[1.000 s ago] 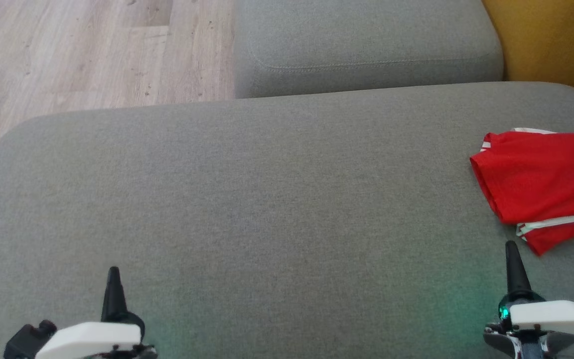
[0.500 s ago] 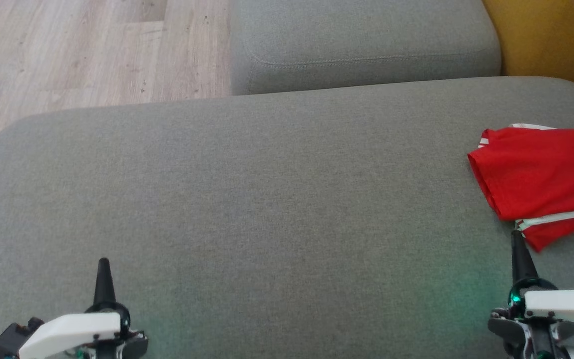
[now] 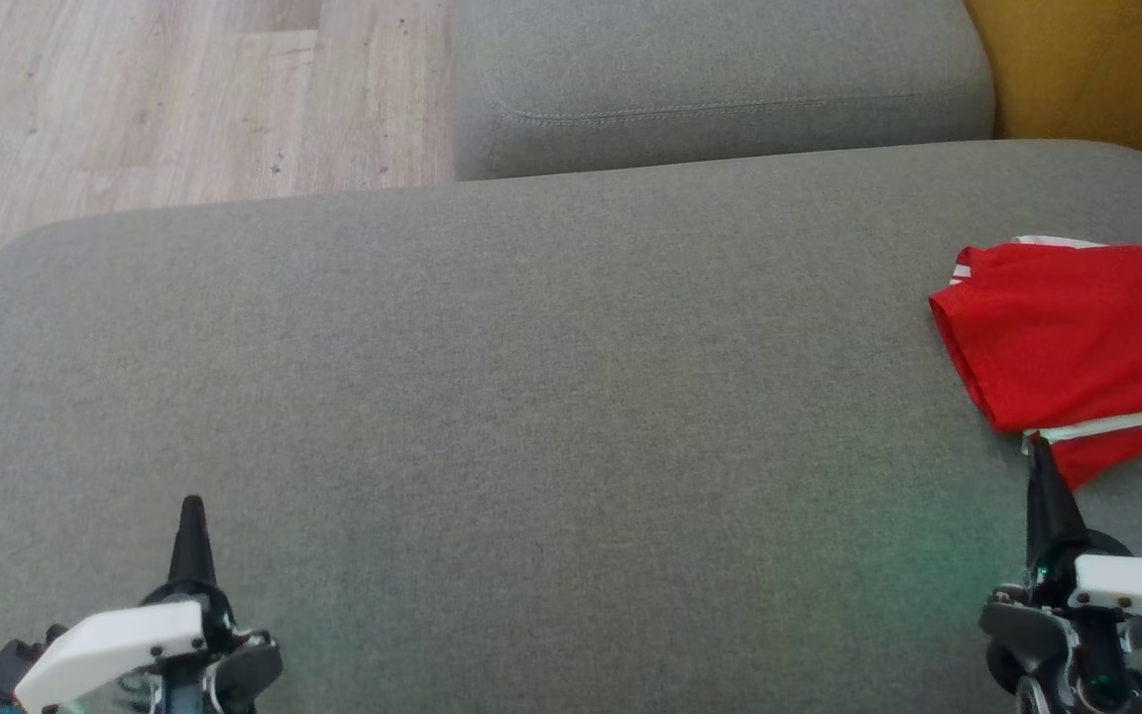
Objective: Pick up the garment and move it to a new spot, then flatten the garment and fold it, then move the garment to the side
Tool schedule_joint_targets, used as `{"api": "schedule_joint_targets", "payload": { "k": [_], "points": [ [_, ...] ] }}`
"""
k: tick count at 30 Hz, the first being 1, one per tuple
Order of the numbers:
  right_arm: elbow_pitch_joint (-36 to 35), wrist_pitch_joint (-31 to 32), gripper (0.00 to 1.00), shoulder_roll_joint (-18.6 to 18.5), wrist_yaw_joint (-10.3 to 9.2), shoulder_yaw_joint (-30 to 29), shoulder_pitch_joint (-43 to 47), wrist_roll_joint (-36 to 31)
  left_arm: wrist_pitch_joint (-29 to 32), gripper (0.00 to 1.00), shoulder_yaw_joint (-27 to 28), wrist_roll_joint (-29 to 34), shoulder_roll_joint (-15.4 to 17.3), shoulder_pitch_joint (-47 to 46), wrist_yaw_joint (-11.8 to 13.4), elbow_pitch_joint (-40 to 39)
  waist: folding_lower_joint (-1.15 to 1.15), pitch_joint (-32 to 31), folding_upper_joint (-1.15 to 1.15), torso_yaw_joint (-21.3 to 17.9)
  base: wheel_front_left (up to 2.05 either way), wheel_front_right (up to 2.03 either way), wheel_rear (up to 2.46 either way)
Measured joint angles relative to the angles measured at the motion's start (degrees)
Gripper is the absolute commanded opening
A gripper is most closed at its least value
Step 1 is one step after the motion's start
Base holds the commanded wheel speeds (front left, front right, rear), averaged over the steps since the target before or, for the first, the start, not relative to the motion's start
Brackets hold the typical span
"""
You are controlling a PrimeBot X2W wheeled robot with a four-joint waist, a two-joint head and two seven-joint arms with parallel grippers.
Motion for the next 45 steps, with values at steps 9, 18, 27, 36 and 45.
{"api": "schedule_joint_targets", "payload": {
  "k": [9, 18, 27, 36, 45],
  "points": [
    [0.3, 1.3, 0.00, 0.0, 0.00, -1.1, -2.4, 5.5, 1.2, 0.00, 1.7, -6.0, -0.1, -1.0, -1.0, 0.9, 0.00, 0.4, 0.00, -0.3, 0.00, 0.00, 0.00],
    [0.3, 1.5, 0.00, 0.0, 0.00, -1.3, -2.4, 5.6, 1.5, 0.00, 1.8, -6.0, -0.2, -1.7, -1.0, 0.9, 0.00, 0.4, 0.00, -0.3, 0.00, 0.00, 0.00],
    [0.3, 1.6, 0.00, 0.0, 0.00, -1.5, -2.4, 5.6, 1.6, 0.00, 1.9, -6.0, -0.4, -1.7, -1.0, 0.9, 0.00, 0.4, 0.00, -0.3, 0.00, 0.00, 0.00],
    [0.3, 1.8, 0.00, 0.0, 0.00, -1.6, -2.4, 5.6, 1.9, 0.00, 2.1, -5.9, -0.5, -1.7, -1.0, 0.9, 0.00, 0.3, 0.00, -0.3, 0.00, 0.00, 0.00],
    [0.4, 1.8, 0.00, 0.0, 0.00, -1.8, -2.4, 5.6, 2.0, 0.00, 2.5, -5.9, -0.7, -1.7, -1.0, 0.9, 0.00, 0.3, 0.00, -0.3, 0.00, 0.00, 0.00]
  ]
}}
